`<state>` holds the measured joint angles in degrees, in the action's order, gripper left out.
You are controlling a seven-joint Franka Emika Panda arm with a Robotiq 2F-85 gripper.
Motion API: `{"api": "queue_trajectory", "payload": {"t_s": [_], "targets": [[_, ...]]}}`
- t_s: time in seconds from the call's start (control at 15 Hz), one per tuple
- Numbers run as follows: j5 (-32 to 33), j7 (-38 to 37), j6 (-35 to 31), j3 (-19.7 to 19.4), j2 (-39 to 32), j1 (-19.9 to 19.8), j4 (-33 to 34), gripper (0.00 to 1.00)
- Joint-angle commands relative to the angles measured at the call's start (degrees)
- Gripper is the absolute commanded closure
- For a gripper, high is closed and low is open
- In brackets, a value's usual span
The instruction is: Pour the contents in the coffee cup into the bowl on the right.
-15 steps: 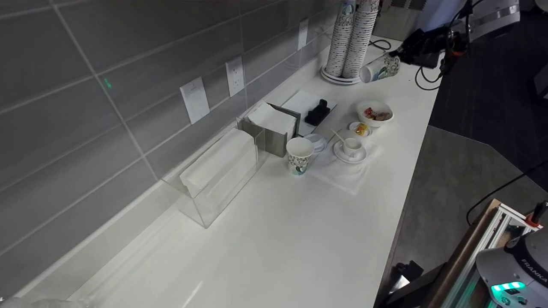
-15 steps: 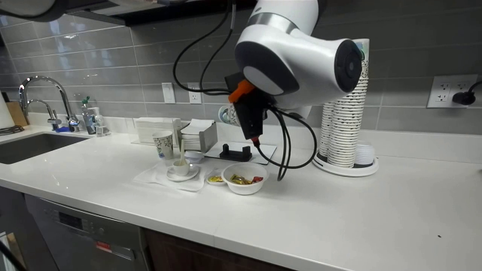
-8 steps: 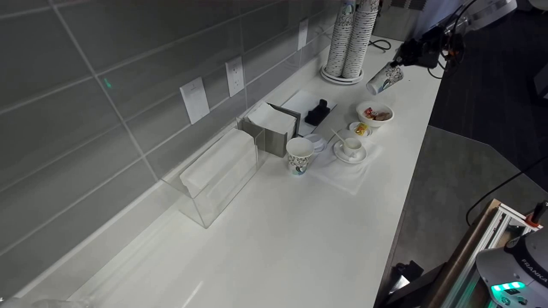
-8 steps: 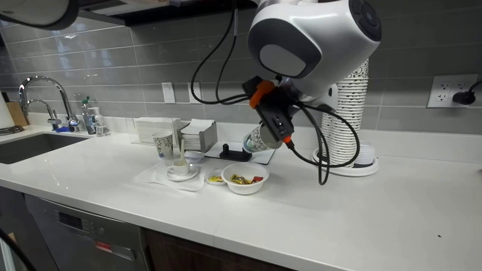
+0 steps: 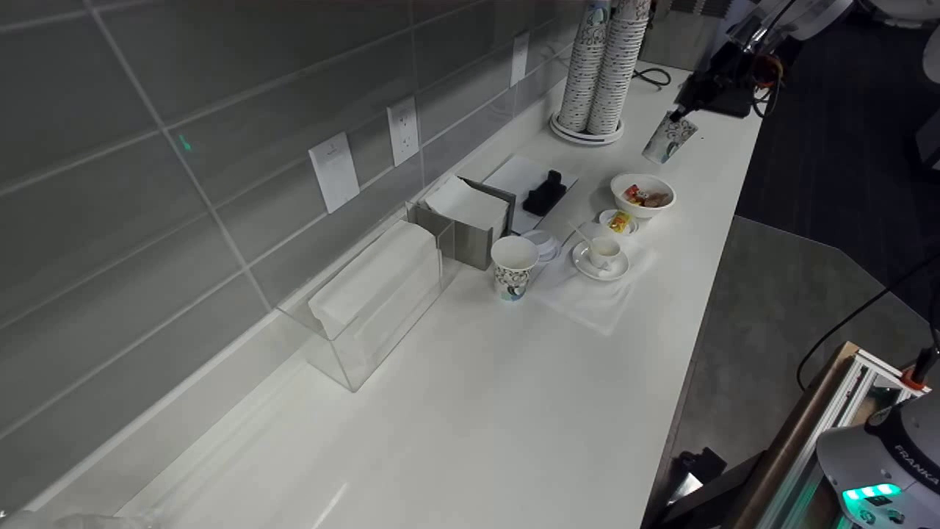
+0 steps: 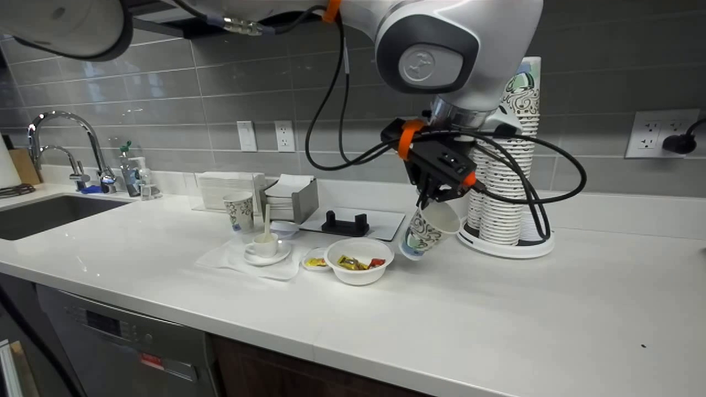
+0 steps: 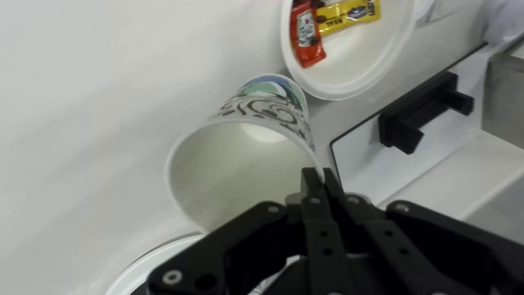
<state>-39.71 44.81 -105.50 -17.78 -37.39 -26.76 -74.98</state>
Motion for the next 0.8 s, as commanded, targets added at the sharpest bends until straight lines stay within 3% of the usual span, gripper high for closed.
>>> {"api": "queue_trajectory", "payload": {"t_s": [0.0, 0.33, 0.4, 0.53, 0.73], "targets": [[8.7, -1.1, -5.0, -1.4, -3.5, 2.6, 3.7, 0.99], [18.5, -0.4, -13.6, -3.6, -6.8, 6.1, 4.1, 0.99], [20.1, -0.1, -15.6, -4.0, -7.4, 6.8, 4.1, 0.72], [23.3, 0.4, -19.5, -4.8, -8.1, 8.3, 3.7, 0.66], [28.1, 1.0, -24.9, -6.4, -8.2, 10.7, 3.0, 0.44]]}}
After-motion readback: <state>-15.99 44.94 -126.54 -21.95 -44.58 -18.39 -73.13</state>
